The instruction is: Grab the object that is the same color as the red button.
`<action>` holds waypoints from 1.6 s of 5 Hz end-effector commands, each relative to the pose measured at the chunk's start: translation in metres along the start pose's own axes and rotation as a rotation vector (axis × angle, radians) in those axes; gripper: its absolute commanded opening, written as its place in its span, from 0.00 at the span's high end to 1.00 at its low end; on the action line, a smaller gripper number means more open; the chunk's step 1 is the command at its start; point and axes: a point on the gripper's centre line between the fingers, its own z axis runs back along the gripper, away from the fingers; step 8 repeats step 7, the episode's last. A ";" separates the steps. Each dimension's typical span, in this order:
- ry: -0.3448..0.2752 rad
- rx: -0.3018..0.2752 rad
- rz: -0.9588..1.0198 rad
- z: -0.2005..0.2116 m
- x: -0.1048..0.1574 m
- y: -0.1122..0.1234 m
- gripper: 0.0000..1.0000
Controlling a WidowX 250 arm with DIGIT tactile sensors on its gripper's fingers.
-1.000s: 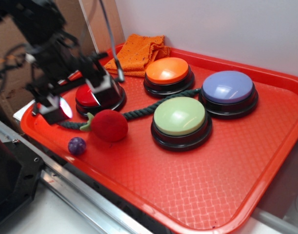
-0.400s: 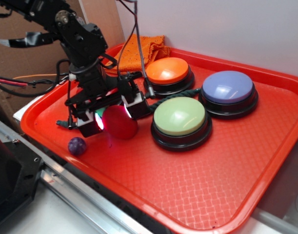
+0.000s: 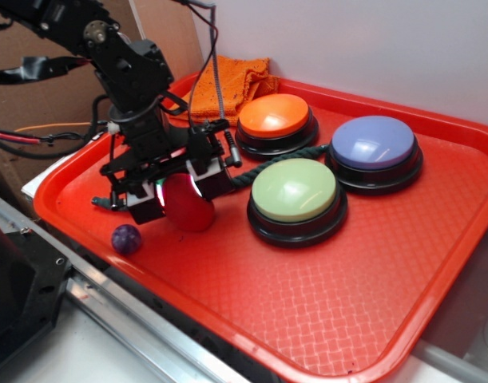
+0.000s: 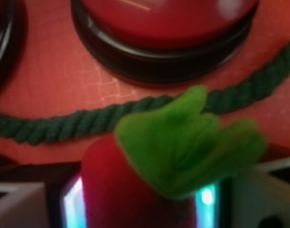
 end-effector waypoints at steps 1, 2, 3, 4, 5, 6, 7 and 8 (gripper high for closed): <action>-0.002 0.092 -0.359 0.056 -0.008 -0.023 1.00; -0.009 0.083 -0.588 0.094 -0.031 -0.033 1.00; 0.019 0.061 -0.699 0.139 -0.035 -0.029 1.00; 0.016 0.009 -0.695 0.168 -0.031 -0.020 1.00; -0.005 -0.041 -0.688 0.187 -0.029 -0.011 1.00; -0.027 -0.044 -0.656 0.188 -0.027 -0.007 1.00; -0.017 -0.013 -0.552 0.172 -0.020 -0.004 1.00; -0.017 -0.013 -0.552 0.172 -0.020 -0.004 1.00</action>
